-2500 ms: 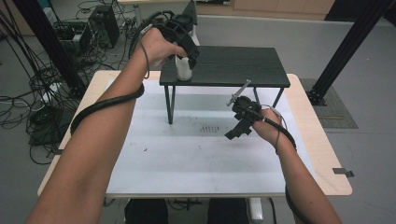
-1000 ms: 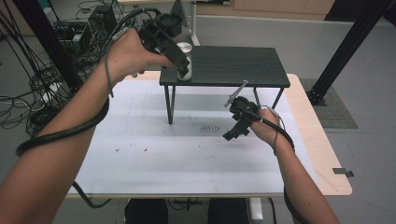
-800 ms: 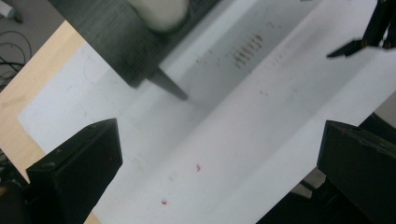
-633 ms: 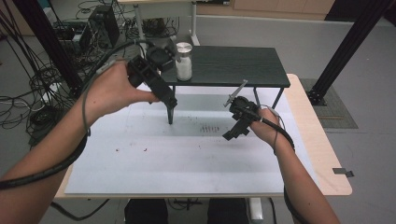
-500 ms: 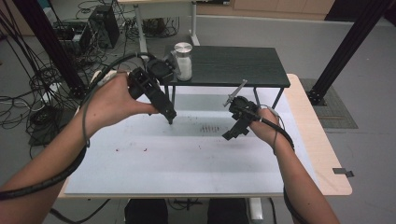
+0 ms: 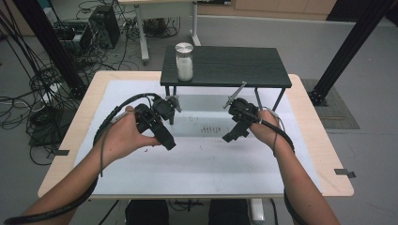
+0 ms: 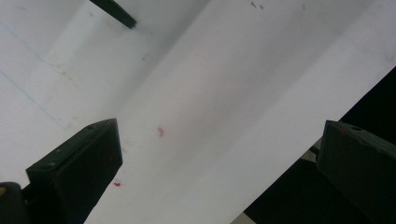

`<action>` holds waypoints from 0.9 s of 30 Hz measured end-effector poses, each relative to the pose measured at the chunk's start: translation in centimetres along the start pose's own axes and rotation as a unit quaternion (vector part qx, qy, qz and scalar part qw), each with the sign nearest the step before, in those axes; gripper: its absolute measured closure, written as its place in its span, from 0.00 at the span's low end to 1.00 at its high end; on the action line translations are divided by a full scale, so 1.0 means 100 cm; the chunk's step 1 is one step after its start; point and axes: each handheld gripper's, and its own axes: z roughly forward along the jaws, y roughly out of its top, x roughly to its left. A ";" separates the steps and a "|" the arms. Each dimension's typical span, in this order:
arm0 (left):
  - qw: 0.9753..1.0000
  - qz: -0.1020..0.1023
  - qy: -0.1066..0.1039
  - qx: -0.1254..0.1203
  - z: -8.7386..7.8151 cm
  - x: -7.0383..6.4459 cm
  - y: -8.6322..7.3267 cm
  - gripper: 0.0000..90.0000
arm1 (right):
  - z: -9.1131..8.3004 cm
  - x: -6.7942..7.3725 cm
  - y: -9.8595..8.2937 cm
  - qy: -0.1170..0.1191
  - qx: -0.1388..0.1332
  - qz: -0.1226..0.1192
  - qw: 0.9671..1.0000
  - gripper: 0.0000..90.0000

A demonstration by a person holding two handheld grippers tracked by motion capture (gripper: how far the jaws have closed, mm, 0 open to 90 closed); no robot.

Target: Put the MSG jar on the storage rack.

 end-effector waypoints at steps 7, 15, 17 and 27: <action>1.000 0.002 -0.009 0.017 0.033 -0.006 -0.001 0.00 | 0.000 0.001 0.001 0.000 0.001 0.000 1.000 0.04; 1.000 0.003 -0.009 0.022 0.051 -0.012 -0.001 0.00 | 0.000 0.002 0.001 0.000 0.002 -0.001 1.000 0.04; 1.000 0.004 -0.009 0.020 0.053 -0.012 -0.001 0.00 | 0.000 0.002 0.002 0.000 0.003 0.000 1.000 0.04; 1.000 0.003 -0.018 0.019 0.057 -0.010 0.000 0.00 | 0.002 0.000 0.001 0.002 0.003 0.000 1.000 0.04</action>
